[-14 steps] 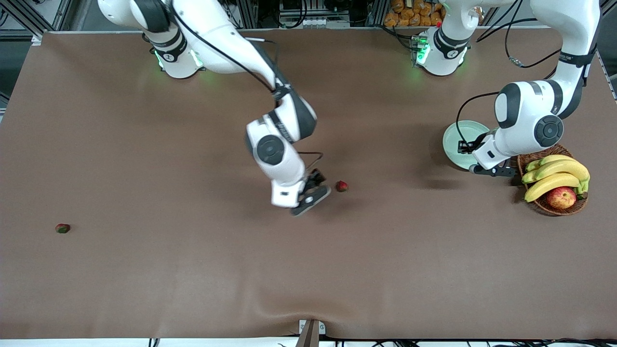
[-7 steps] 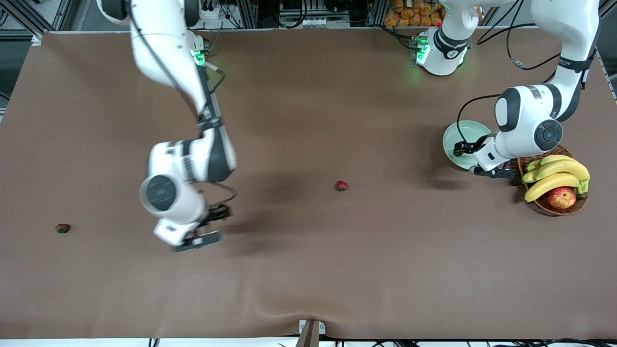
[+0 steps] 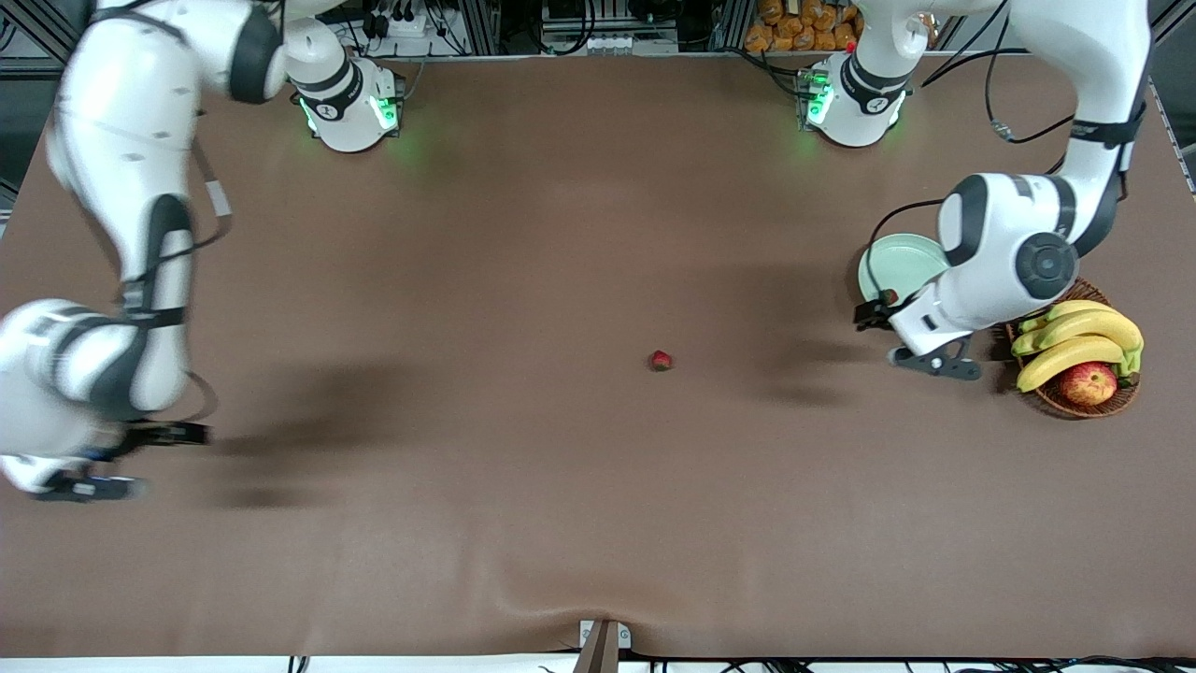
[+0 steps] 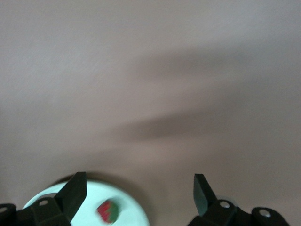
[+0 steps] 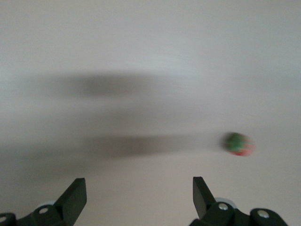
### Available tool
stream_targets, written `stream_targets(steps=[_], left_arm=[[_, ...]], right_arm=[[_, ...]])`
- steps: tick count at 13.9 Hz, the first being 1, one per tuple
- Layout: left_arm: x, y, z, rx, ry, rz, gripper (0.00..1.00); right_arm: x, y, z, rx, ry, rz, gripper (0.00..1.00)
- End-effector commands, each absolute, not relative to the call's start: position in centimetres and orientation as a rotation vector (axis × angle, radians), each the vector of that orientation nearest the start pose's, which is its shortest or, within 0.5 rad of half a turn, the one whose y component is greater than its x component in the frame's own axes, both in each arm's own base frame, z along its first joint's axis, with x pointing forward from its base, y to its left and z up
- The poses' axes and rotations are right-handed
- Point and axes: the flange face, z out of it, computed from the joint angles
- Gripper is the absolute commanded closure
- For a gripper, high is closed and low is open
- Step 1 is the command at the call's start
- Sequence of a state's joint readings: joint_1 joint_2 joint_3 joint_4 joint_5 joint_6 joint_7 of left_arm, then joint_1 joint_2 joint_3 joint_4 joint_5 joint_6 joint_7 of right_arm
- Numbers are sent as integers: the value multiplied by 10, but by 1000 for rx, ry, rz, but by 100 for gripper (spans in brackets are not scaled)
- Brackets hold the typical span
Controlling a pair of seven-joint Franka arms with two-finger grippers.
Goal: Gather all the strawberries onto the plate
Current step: 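Release the strawberry onto the plate while the right gripper reaches the last strawberry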
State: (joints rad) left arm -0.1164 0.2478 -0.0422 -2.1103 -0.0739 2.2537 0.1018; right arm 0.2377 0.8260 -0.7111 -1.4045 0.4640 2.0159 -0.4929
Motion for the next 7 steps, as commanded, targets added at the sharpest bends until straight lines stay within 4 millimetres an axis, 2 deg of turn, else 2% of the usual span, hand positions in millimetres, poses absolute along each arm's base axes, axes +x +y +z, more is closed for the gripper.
stream_targets(steps=[1,2,4,5,7], left_arm=[[582,-153,300,-3203,298,114,0],[586,-176,303,-3205,320,91,0],[595,-218,307,-3211,341,54,0],[598,-237,309,-3219,315,36,0],[598,-276,300,-3227,258,38,0]], right_arm=[[679,-268,264,-3217,8,25,0],[675,-286,254,-3212,-1,-21,0],[668,-309,230,-3176,-28,-76,0],[665,-314,220,-3155,-60,-82,0],[665,-315,206,-3145,-137,-103,0]])
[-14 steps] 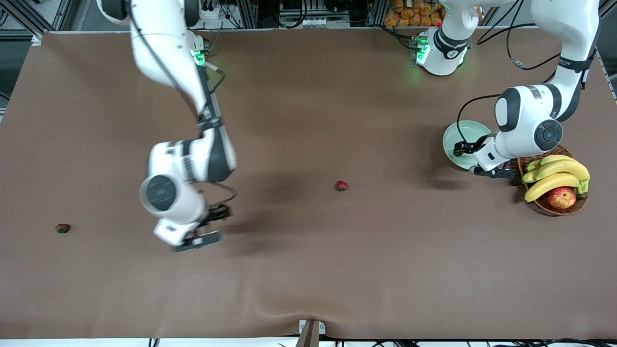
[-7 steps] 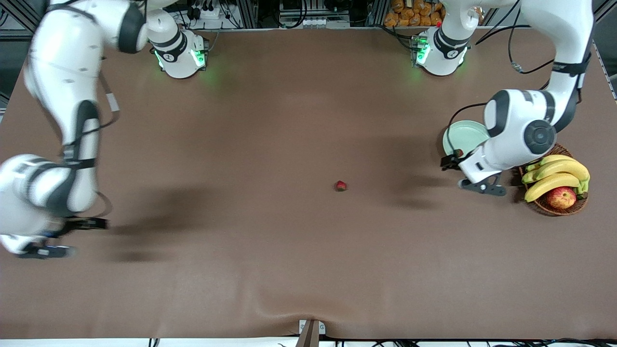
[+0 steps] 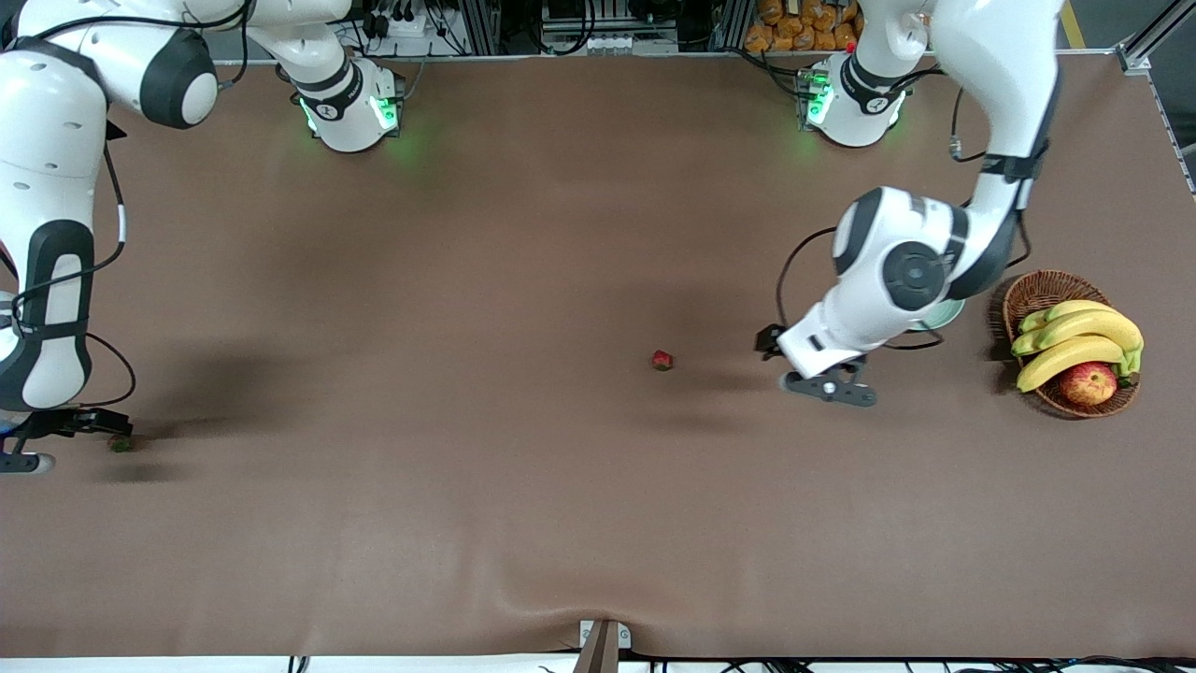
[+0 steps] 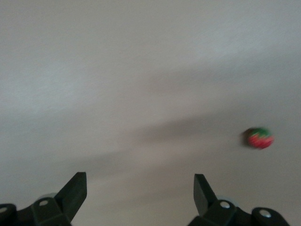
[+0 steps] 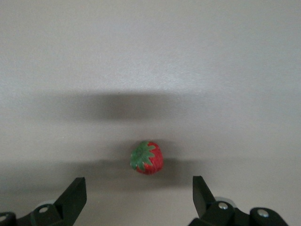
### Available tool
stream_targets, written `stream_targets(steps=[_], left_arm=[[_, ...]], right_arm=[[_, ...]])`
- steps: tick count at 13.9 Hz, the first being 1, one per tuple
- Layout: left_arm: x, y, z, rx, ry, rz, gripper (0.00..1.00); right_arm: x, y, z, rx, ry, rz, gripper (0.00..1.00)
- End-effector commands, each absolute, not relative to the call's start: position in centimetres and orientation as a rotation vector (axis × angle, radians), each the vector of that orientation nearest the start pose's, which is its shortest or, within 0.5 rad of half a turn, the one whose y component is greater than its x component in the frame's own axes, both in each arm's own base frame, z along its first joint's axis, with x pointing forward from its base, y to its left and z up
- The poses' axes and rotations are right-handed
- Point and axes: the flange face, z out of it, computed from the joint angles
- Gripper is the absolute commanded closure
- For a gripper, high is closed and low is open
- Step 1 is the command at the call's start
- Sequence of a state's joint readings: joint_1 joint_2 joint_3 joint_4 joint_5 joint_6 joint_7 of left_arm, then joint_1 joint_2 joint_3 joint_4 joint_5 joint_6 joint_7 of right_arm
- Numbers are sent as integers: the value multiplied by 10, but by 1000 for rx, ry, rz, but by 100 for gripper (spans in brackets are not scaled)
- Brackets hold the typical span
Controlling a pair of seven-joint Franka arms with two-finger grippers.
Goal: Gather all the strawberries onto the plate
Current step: 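Release the strawberry onto the plate while the right gripper reaches the last strawberry, then grasp the last strawberry with the right gripper while the left gripper grasps another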
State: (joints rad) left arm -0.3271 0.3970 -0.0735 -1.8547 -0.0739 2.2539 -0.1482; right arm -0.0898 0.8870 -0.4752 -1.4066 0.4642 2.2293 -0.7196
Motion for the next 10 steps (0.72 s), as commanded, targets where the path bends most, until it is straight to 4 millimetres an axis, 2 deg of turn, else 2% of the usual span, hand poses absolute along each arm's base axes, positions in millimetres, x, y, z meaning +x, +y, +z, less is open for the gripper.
stream_targets(steps=[1,4,6,8,10], left_arm=[[600,-291,295,-3229,229,38,0],[599,-336,284,-3242,167,36,0],[591,-368,266,-3240,138,61,0],[583,-392,244,-3232,122,89,0],[570,-419,233,-3222,128,88,0]], right_arm=[[666,-314,205,-3152,-177,-117,0],[665,-316,196,-3157,-310,-113,0],[668,-318,191,-3181,-382,-150,0],[668,-320,183,-3192,-467,-161,0],[668,-321,181,-3193,-492,-160,0]])
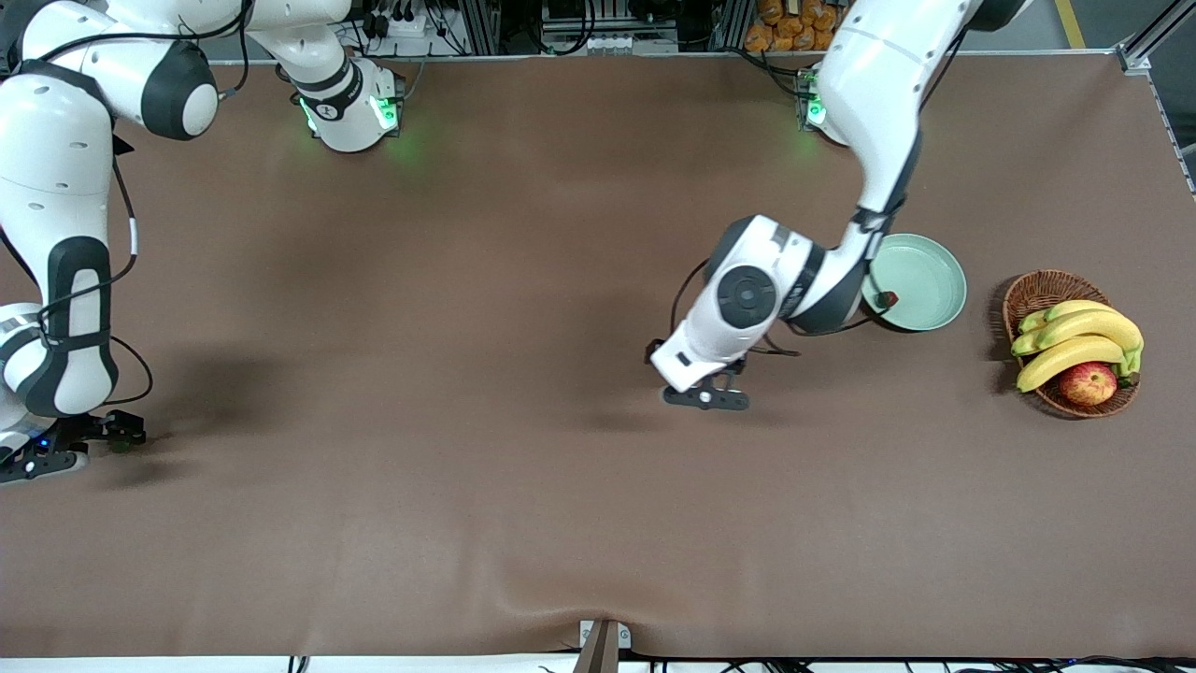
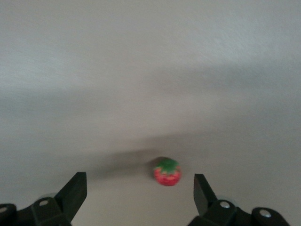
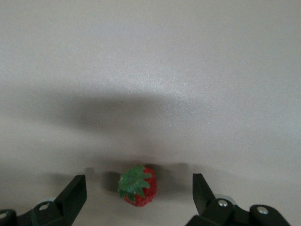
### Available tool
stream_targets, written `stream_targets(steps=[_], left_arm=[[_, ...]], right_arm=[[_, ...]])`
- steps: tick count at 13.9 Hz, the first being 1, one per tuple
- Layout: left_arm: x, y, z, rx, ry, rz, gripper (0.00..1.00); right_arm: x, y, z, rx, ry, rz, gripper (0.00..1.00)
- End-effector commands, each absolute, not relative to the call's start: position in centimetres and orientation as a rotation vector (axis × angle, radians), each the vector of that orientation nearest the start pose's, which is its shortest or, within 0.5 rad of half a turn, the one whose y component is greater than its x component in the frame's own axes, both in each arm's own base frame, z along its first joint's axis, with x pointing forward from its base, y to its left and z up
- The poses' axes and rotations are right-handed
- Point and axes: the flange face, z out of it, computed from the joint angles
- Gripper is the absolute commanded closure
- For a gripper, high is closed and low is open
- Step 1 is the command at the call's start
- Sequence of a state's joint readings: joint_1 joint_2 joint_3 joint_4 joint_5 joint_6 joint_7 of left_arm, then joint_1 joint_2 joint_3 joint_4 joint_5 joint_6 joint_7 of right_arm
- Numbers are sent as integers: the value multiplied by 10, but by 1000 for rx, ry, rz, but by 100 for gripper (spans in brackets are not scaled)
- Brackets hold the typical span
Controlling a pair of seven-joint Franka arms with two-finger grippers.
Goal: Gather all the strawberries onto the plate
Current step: 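Grasp the last strawberry with the right gripper while the left gripper grasps another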
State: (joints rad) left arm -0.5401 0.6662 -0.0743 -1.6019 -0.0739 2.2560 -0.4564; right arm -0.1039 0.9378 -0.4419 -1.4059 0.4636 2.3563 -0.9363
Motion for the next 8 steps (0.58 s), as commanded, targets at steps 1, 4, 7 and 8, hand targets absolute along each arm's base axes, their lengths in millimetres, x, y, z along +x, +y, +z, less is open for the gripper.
stream_targets(steps=[1,4,7,8], left_arm=[[569,-419,229,-3220,122,89,0],[565,-420,215,-3208,126,113,8],[564,-417,207,-3200,118,129,14],[564,-417,206,-3200,115,131,14]], right_arm=[[668,-321,181,-3192,-492,-159,1],[668,-318,182,-3183,-485,-149,52],[664,-317,183,-3148,-474,-103,84],[663,-316,184,-3137,-476,-88,88]])
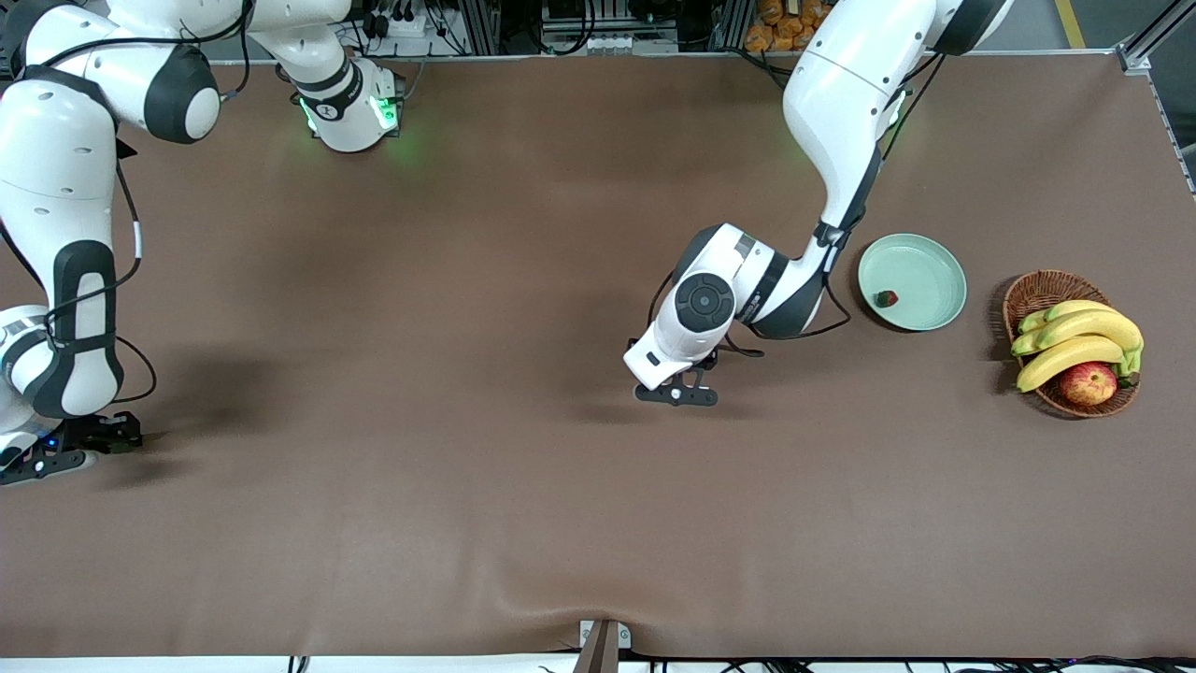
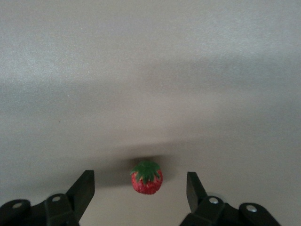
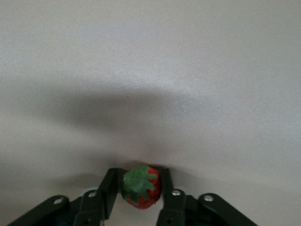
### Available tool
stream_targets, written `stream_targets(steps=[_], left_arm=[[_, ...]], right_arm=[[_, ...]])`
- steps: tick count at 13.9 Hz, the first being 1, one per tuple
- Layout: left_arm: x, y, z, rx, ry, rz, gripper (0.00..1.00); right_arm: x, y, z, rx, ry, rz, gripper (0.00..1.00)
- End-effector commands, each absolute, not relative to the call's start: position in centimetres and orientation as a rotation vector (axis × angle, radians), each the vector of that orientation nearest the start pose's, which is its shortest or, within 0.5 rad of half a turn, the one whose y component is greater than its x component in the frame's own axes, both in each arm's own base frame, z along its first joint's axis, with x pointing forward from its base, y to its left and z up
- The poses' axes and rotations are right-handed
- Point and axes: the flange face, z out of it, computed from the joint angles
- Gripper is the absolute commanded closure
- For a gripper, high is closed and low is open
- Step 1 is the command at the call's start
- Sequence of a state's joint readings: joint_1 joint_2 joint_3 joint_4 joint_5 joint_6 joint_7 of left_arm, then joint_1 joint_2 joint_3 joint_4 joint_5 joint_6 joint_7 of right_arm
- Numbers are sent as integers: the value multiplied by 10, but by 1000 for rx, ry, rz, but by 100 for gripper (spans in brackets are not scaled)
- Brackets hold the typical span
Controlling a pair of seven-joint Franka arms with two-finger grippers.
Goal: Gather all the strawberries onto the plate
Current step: 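Grasp the last strawberry with the right gripper while the left gripper grasps another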
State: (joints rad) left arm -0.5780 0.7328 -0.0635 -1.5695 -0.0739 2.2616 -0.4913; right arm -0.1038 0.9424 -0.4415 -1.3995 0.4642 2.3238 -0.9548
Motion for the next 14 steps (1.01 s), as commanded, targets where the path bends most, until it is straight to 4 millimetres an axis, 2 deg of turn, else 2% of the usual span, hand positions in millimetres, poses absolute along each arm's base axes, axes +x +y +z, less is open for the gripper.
stream_targets(steps=[1,3,4,6,8,10,14], left_arm=[[562,-418,199,-3198,115,138,14],[562,-417,193,-3201,113,130,17],[561,-419,188,-3199,114,134,21],[557,-424,185,-3202,86,128,26],[553,-428,183,-3198,82,131,34],[551,-428,181,-3195,77,137,51],[551,-428,183,-3194,51,140,91]], right_arm=[[664,-313,189,-3127,-481,-82,91],[668,-301,197,-3103,-500,-64,93],[669,-297,202,-3087,-508,-53,94],[675,-282,218,-3055,-539,-39,94],[679,-271,239,-3027,-559,-38,95],[683,-257,261,-2994,-609,-47,95],[700,-189,317,-2896,-877,-93,95]])
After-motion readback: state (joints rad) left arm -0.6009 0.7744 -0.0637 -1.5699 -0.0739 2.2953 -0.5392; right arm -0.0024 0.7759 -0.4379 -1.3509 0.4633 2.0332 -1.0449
